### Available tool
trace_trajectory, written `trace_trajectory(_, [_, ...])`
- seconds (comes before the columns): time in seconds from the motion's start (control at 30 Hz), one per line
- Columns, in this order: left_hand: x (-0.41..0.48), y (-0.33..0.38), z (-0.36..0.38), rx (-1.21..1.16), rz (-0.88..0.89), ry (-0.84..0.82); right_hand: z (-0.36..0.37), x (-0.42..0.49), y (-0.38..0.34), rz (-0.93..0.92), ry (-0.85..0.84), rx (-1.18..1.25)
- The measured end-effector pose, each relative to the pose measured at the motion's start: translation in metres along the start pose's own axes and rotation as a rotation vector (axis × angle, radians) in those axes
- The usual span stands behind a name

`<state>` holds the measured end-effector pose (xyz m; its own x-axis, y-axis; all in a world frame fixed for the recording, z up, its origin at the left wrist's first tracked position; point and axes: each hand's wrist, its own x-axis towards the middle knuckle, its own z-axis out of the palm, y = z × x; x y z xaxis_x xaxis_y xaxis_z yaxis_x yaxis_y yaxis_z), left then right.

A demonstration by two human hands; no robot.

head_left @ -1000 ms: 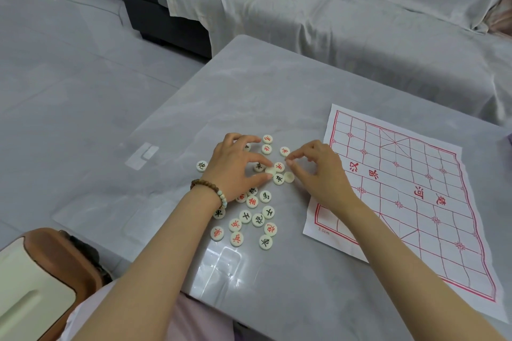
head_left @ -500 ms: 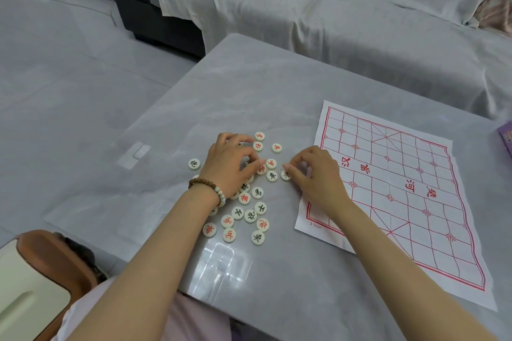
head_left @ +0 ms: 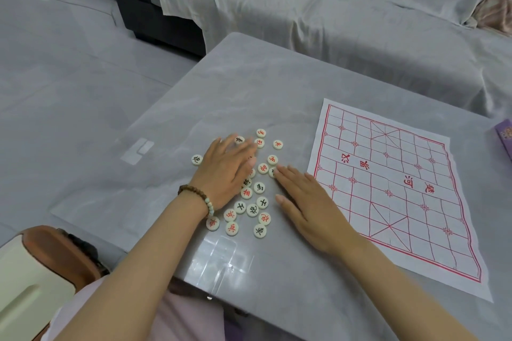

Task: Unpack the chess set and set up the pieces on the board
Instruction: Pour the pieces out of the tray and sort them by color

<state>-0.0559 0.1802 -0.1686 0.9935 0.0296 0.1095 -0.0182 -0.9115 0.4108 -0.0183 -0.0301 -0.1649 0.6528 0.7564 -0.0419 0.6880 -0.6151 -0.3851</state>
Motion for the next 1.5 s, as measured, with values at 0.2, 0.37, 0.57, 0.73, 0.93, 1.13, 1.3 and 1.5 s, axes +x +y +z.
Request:
trace_trajectory(0.2, [-0.029,0.003,0.003,0.073,0.005,-0.074,0.002,-0.017,-0.027,-0.008,-0.081,0.021])
trace_trajectory(0.37, [-0.038,-0.003,-0.008,-0.033,-0.052,-0.022,-0.005,0.002,-0.038,-0.024,-0.041,0.05])
trace_trajectory(0.57, [-0.038,-0.009,-0.018,-0.071,-0.148,0.003,-0.003,0.026,-0.042,0.037,-0.221,-0.016])
trace_trajectory(0.73, [-0.029,-0.012,-0.017,0.003,-0.16,-0.02,-0.008,0.04,-0.028,0.124,-0.203,-0.028])
trace_trajectory(0.93, [-0.016,-0.013,-0.017,0.026,-0.177,-0.087,-0.016,0.081,-0.013,0.153,-0.197,0.0])
trace_trajectory(1.13, [-0.012,-0.025,-0.021,0.07,-0.293,-0.055,-0.013,0.083,-0.028,-0.013,-0.125,0.069])
trace_trajectory(1.3, [-0.015,-0.018,-0.022,-0.007,-0.229,-0.052,-0.007,0.065,-0.03,-0.063,-0.176,0.065])
trace_trajectory(1.5, [-0.012,0.002,-0.016,-0.207,-0.094,-0.065,-0.013,0.05,-0.014,0.052,-0.08,0.019])
